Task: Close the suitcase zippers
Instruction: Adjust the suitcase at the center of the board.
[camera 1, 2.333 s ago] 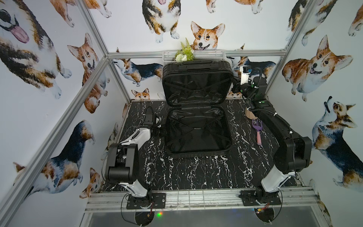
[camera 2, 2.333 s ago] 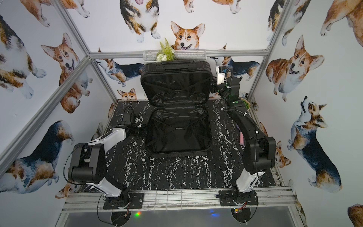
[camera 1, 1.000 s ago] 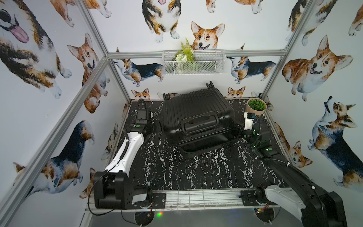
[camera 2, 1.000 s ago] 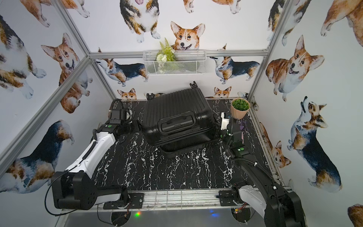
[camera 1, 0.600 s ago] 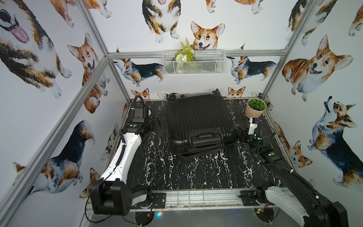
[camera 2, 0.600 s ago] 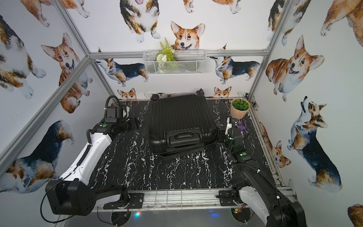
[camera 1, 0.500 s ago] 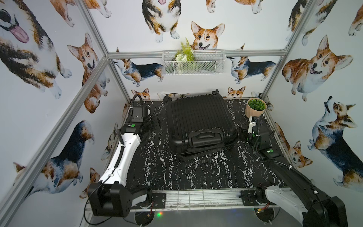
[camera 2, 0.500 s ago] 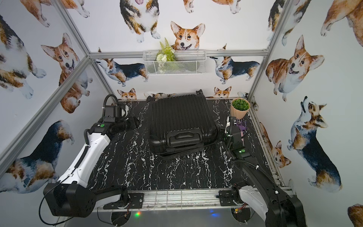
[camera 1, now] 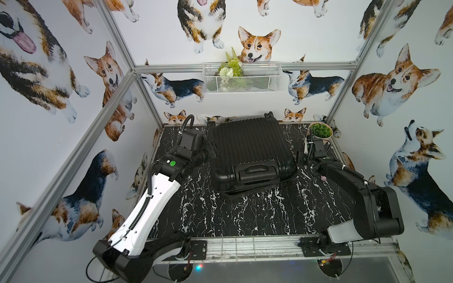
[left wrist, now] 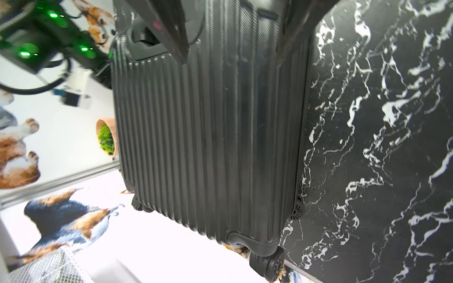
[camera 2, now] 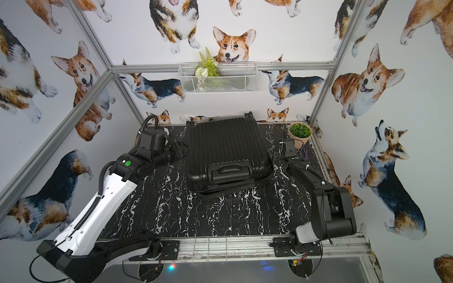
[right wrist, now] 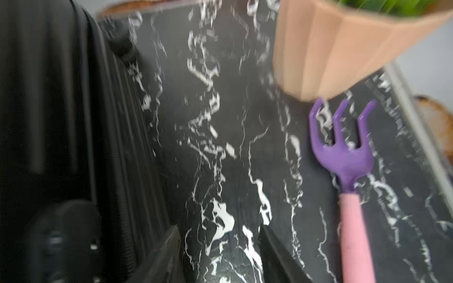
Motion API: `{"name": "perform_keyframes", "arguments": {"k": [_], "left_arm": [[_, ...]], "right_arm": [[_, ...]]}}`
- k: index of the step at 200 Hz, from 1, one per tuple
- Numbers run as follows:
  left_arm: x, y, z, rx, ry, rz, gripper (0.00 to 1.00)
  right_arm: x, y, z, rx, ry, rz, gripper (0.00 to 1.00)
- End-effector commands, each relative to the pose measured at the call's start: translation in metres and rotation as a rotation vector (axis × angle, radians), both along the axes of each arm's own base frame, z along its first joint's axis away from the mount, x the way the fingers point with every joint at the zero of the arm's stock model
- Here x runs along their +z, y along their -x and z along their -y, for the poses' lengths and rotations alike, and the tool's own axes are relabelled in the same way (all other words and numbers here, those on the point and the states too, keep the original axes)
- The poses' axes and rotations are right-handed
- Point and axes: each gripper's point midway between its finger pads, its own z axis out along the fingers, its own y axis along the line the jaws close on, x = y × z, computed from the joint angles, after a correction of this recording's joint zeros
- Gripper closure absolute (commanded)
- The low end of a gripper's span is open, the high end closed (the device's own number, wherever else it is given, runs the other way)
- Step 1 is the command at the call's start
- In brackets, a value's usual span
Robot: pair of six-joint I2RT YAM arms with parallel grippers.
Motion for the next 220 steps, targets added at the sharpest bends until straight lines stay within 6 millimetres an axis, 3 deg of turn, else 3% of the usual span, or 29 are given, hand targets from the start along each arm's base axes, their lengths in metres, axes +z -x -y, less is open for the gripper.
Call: {"name": "perform_keyframes", "arguments": {"k": [1,56,101,140,182,220], "left_arm": [[-0.011,0.009,-0.011,0.156,0.015,-0.088,0.38],[-0.031,0.016,-0.001,0.205,0.013,-0.177,0.37],[-0.048,0.019,-0.023,0.342,-0.047,-0.215,0.36],[-0.066,0.020,-0.024,0.407,-0.043,-0.280,0.36],[-0.090,0.022,-0.034,0.505,-0.060,-0.350,0.36],[-0.111,0.018,-0.040,0.545,-0.073,-0.394,0.36]], "right_arm": [[-0.017,0.012,-0.018,0.053,-0.051,-0.055,0.43],[-0.025,0.032,-0.079,0.177,-0.181,-0.090,0.42],[-0.027,0.048,-0.130,0.252,-0.220,-0.063,0.42],[-0.030,0.058,-0.175,0.326,-0.217,-0.024,0.43],[-0.029,0.062,-0.204,0.380,-0.219,-0.011,0.43],[-0.028,0.062,-0.209,0.395,-0.220,-0.003,0.43]]}}
